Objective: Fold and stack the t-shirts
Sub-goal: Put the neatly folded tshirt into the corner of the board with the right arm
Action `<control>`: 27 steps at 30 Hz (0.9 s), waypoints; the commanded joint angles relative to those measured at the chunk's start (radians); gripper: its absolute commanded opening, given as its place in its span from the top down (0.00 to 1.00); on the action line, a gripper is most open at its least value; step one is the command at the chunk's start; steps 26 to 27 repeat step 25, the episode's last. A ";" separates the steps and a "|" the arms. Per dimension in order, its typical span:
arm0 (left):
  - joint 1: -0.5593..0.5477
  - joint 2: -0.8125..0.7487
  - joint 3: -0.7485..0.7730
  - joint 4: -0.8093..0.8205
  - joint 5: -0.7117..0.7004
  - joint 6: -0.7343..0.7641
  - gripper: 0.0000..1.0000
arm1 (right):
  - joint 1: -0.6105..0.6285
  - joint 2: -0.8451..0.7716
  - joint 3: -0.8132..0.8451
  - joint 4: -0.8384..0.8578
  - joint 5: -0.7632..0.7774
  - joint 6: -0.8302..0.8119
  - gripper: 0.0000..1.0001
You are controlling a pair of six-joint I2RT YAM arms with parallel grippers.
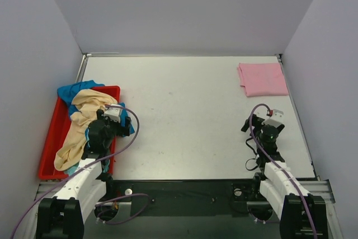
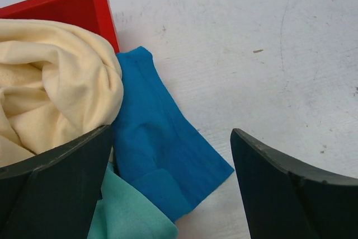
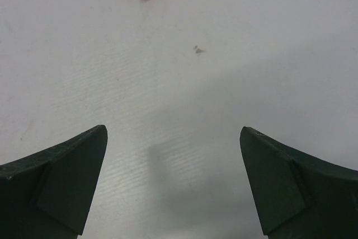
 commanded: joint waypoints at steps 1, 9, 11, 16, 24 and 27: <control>0.008 -0.025 -0.029 0.132 -0.031 -0.084 0.03 | 0.043 -0.019 -0.068 0.170 0.080 -0.015 0.00; 0.008 -0.019 -0.053 0.157 0.019 -0.091 0.03 | 0.053 0.024 -0.045 0.175 0.097 -0.017 0.00; 0.008 -0.017 -0.047 0.153 0.006 -0.098 0.03 | 0.053 0.027 -0.042 0.172 0.103 -0.017 0.00; 0.006 -0.014 -0.052 0.152 0.032 -0.092 0.03 | 0.051 0.030 -0.039 0.167 0.110 -0.012 0.00; 0.006 -0.011 -0.055 0.150 0.032 -0.091 0.03 | 0.054 0.041 -0.030 0.163 0.111 -0.010 0.00; 0.006 -0.011 -0.043 0.141 0.028 -0.099 0.03 | 0.053 0.042 -0.030 0.161 0.111 -0.010 0.00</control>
